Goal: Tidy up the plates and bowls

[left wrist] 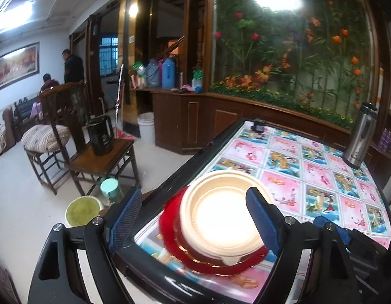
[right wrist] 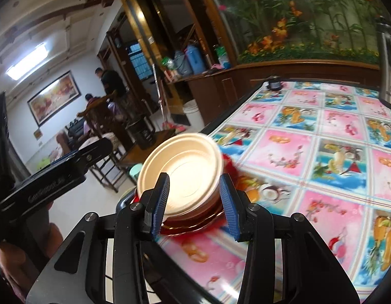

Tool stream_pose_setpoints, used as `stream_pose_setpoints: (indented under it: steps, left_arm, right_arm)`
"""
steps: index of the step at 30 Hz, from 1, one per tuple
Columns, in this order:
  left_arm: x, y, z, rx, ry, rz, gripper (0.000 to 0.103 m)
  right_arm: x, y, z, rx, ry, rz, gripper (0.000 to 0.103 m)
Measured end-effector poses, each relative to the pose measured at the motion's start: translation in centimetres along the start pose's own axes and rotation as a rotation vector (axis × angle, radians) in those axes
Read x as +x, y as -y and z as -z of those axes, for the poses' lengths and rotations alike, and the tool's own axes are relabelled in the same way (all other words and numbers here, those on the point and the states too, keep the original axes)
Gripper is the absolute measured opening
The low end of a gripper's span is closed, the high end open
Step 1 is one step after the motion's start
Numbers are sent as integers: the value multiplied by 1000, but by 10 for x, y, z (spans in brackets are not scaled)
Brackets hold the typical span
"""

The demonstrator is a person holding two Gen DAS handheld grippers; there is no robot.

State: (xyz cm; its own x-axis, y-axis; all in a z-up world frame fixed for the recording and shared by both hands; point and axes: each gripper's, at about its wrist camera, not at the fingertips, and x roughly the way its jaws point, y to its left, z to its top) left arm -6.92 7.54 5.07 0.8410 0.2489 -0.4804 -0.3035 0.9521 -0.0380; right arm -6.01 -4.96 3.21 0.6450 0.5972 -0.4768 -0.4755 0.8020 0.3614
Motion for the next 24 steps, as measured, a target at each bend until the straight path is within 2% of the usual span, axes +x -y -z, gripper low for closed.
stream_pose_setpoints:
  steps: [10, 24]
  left_arm:
    - [5, -28, 2, -56, -31, -30, 84]
    - [6, -32, 3, -64, -32, -16, 84]
  right_arm:
    - [9, -42, 5, -84, -18, -21, 41]
    - [5, -46, 3, -81, 2, -8, 41]
